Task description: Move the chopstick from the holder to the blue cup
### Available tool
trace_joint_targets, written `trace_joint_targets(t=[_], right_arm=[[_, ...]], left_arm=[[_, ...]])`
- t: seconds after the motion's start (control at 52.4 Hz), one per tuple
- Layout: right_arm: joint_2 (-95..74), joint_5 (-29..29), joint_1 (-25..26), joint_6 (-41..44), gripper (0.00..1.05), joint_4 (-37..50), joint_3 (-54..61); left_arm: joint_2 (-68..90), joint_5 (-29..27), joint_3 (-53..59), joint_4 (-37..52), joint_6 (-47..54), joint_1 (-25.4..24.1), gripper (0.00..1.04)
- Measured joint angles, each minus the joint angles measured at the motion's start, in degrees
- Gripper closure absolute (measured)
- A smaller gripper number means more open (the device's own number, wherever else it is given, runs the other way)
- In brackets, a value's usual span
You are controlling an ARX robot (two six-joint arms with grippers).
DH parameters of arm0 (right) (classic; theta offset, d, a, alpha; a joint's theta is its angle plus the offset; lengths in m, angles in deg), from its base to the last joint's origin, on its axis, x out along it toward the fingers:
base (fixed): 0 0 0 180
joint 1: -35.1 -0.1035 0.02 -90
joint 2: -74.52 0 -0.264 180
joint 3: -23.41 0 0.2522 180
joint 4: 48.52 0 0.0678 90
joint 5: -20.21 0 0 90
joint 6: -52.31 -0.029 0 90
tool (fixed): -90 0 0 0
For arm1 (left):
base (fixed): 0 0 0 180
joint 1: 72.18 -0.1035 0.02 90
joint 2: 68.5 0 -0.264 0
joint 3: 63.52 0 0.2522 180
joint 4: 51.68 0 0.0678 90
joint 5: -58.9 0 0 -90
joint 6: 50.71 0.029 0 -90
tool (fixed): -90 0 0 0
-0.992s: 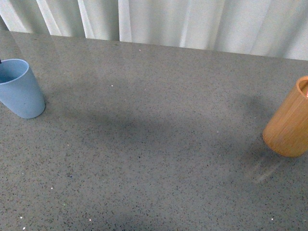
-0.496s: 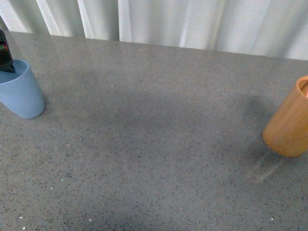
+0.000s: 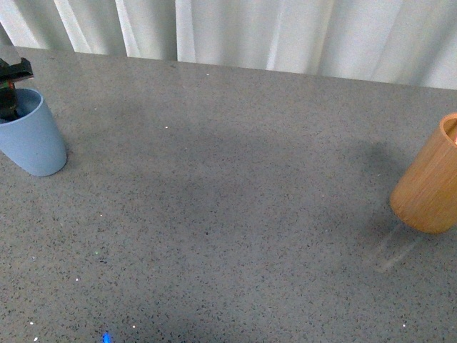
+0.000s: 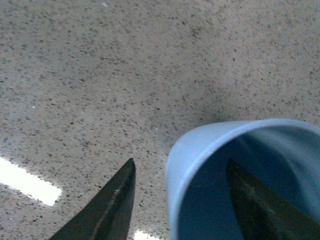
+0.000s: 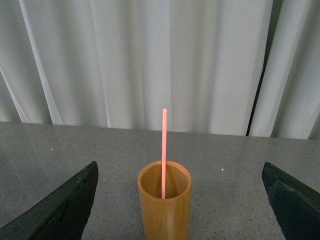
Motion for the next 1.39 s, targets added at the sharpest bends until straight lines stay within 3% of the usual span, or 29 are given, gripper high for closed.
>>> trace_joint_targets(t=[0.305, 0.477, 0.954, 1.163, 1.392], right_arm=[[0.0, 0.0, 0.0, 0.0, 0.10, 0.0, 0.0], [0.0, 0.0, 0.0, 0.0, 0.10, 0.0, 0.0], [0.0, 0.0, 0.0, 0.0, 0.10, 0.0, 0.0], [0.0, 0.0, 0.0, 0.0, 0.10, 0.0, 0.0], [0.0, 0.0, 0.0, 0.0, 0.10, 0.0, 0.0]], left_arm=[[1.8, -1.4, -4.2, -7.3, 0.8, 4.2, 1.02], [-1.0, -3.3, -3.6, -10.9, 4.4, 8.5, 1.01], [0.0, -1.5, -9.6, -19.0, 1.1, 33.2, 1.01], [4.5, -1.3, -14.7, -21.3, -1.8, 38.7, 1.01], [9.7, -1.3, -19.6, -23.5, -4.5, 41.4, 1.01]])
